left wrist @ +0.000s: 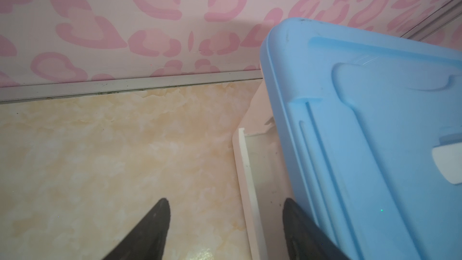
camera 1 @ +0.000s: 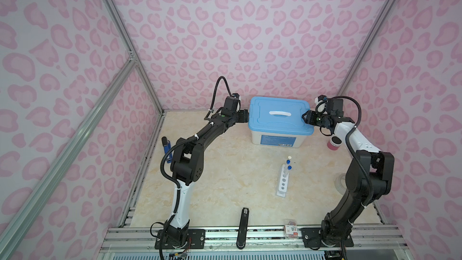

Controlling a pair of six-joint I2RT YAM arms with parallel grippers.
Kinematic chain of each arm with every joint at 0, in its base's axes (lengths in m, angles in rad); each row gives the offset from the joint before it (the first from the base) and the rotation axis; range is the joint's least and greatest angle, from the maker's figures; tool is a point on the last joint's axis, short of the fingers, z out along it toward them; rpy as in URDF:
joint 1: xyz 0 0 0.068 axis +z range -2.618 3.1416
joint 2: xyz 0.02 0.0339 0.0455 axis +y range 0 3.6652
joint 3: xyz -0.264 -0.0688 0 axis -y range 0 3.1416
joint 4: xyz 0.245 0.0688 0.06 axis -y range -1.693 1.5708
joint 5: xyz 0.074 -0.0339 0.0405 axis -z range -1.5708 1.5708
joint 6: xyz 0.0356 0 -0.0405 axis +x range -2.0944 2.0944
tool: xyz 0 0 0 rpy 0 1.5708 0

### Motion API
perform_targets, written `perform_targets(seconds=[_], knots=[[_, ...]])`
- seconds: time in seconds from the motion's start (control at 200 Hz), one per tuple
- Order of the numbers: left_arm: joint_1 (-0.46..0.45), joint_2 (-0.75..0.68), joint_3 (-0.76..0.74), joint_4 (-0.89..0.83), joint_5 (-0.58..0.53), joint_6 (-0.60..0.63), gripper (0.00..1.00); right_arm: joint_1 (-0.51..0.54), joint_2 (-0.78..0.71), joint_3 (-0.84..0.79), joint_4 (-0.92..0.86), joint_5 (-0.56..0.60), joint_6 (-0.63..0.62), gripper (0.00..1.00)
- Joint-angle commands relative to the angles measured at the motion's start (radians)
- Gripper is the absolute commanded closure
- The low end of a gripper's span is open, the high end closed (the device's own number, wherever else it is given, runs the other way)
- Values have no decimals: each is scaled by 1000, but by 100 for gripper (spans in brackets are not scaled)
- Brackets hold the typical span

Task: Organize the chemistry lab equipment

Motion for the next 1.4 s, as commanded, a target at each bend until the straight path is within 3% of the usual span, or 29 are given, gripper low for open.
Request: perform_targets(seconds=[0.0,0.245,0.535,0.9,1.17,1.395], knots=[[-2,-486,-7,123,59,4,26,9,11,-3,-11,-52,-14,44],[5,-466,-8,106,-11,43,26,9,8,-12,-12,-50,-19,45],[5,-539,-54,140,-83,105,26,9,12,-6,-11,-51,-17,46],[7,-598,-88,241,43,105,26,14,9,-10,-15,-47,-20,46],[1,-688,-198,285,115,154,26,15,3,-18,-12,-46,-22,46],[-20,-646,-212,269,200,160,27,30,3,-17,-14,-41,-23,46]])
